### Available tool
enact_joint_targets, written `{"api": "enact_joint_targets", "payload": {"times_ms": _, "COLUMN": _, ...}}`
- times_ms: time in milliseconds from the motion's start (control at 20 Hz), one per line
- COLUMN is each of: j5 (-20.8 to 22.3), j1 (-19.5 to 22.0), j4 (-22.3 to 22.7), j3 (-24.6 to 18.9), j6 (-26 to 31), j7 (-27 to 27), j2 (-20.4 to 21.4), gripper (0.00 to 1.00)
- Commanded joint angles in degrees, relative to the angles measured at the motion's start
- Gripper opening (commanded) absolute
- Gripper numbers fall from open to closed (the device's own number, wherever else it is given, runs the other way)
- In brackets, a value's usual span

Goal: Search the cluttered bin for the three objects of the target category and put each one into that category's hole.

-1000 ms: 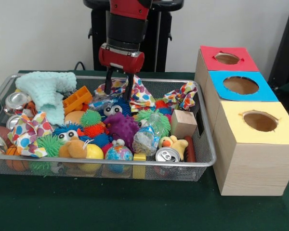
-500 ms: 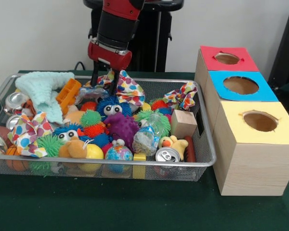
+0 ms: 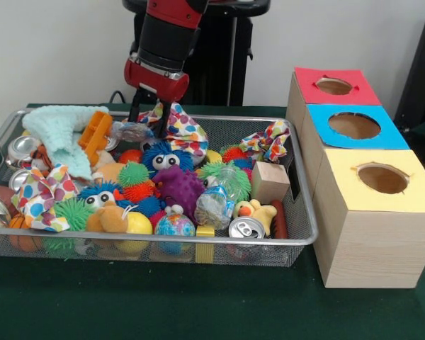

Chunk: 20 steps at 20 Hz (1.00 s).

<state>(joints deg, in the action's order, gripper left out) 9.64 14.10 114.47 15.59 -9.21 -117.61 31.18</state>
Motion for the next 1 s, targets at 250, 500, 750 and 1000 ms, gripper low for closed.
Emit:
{"api": "enact_joint_targets", "payload": {"times_ms": 250, "j5": -3.45, "j1": 1.44, "j4": -4.92, "j3": -2.27, "j6": -2.95, "j7": -9.19, "j2": -2.23, "gripper": 1.00}}
{"api": "enact_joint_targets", "payload": {"times_ms": 500, "j5": -3.68, "j1": 2.52, "j4": -3.93, "j3": -3.74, "j6": -3.98, "j7": -10.50, "j2": -1.85, "gripper": 1.00}}
{"api": "enact_joint_targets", "payload": {"times_ms": 750, "j5": -1.98, "j1": 7.93, "j4": 0.31, "j3": -10.97, "j6": -5.02, "j7": -13.59, "j2": 2.50, "gripper": 1.00}}
{"api": "enact_joint_targets", "payload": {"times_ms": 1000, "j5": -2.07, "j1": 12.12, "j4": 3.97, "j3": -16.44, "j6": -4.85, "j7": -15.47, "j2": 6.51, "gripper": 1.00}}
